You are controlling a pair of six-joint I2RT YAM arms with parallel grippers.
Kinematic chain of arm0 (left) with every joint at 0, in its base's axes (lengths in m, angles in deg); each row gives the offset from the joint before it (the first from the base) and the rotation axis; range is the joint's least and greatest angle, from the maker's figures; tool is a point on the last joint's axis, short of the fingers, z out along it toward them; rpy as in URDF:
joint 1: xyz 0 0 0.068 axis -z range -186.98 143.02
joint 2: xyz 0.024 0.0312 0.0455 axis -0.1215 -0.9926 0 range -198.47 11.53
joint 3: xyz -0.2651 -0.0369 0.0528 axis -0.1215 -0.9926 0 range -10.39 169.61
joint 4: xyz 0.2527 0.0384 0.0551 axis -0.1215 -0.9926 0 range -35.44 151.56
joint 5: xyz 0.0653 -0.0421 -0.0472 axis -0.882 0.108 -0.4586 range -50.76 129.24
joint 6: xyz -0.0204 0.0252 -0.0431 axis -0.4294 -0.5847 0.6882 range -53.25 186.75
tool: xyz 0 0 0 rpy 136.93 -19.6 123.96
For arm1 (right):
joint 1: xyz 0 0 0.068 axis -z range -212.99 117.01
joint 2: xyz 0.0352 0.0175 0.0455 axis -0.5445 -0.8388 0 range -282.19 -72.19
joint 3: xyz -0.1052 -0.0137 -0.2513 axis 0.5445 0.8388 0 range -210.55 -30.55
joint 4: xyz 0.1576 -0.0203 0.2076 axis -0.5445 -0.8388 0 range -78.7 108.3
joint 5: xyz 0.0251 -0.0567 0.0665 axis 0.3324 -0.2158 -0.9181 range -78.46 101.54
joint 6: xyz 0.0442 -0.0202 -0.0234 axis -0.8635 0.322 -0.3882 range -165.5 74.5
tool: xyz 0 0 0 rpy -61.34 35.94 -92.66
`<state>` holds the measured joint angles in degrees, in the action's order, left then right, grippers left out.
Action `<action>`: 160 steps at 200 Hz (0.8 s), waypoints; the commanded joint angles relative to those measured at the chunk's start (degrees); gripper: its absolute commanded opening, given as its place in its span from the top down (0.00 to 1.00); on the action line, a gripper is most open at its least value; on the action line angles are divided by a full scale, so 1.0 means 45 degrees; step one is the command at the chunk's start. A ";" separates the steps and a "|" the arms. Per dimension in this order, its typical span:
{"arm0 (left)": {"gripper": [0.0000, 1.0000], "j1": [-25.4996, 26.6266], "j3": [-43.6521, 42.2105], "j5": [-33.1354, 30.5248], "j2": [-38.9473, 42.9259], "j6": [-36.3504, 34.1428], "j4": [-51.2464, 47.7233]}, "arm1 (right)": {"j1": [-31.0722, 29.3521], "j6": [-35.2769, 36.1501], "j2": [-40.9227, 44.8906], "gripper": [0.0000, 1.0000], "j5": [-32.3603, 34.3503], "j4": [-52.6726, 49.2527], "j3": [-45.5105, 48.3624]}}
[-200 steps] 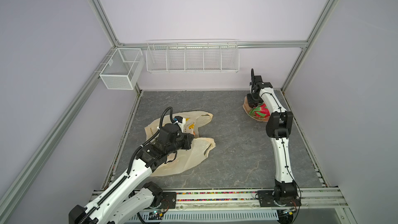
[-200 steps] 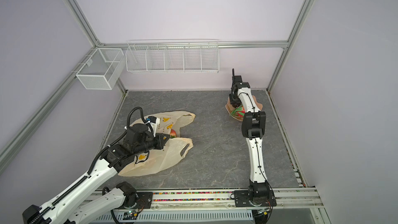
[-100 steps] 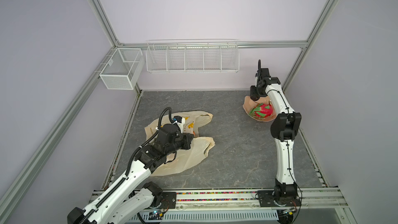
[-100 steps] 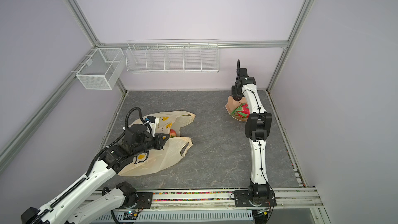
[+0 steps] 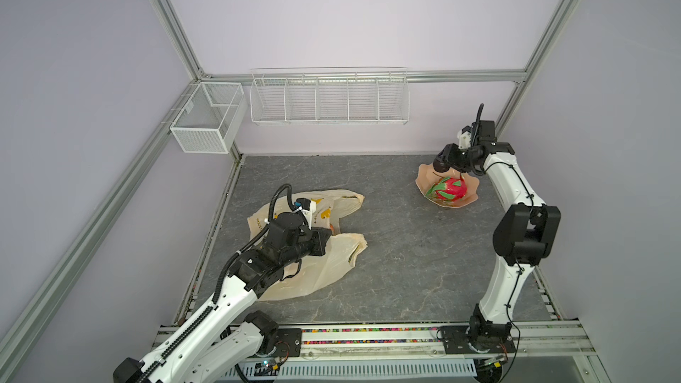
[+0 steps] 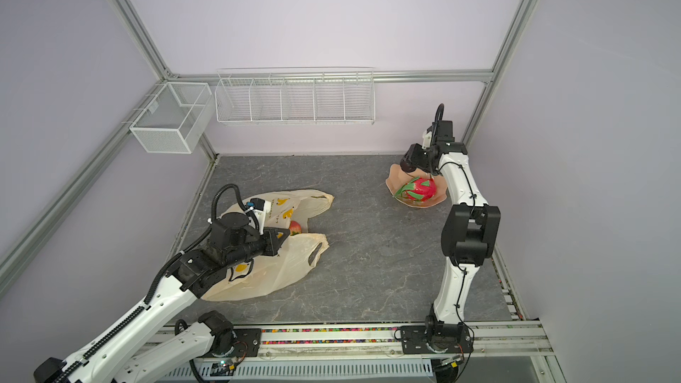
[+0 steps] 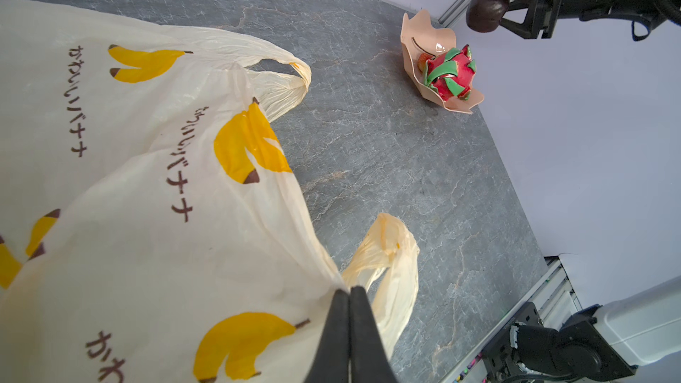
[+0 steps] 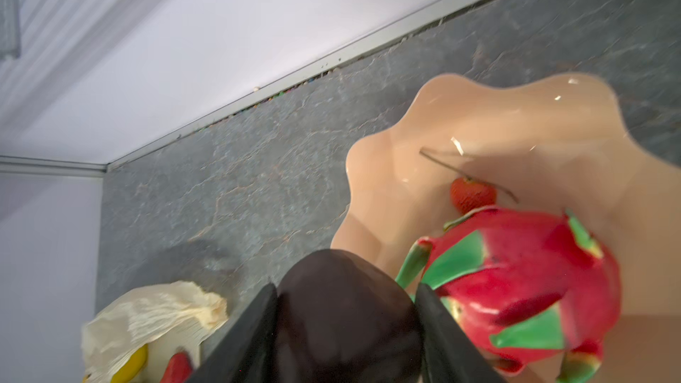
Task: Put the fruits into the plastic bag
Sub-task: 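Lift the plum with the right gripper and carry it into the bag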
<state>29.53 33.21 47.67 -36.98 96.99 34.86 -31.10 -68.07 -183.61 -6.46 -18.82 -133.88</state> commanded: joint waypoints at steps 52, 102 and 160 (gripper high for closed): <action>1.00 0.0052 -0.0022 0.0182 0.0081 -0.0324 0.0458 | -0.0547 -0.3104 0.4787 0.60 -0.2388 0.3257 0.6782; 1.00 0.0050 -0.0073 0.0345 0.0018 -0.0353 0.0637 | -0.1631 -0.4287 0.6744 0.60 -0.2407 0.4047 0.9710; 1.00 0.0052 -0.0110 0.0493 0.0086 -0.0433 0.0593 | -0.2954 -0.5513 0.5763 0.61 -0.2674 0.6172 1.0570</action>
<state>29.53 33.19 49.37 -37.03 95.99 36.87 -41.94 -88.72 -155.11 -16.84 1.22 -87.08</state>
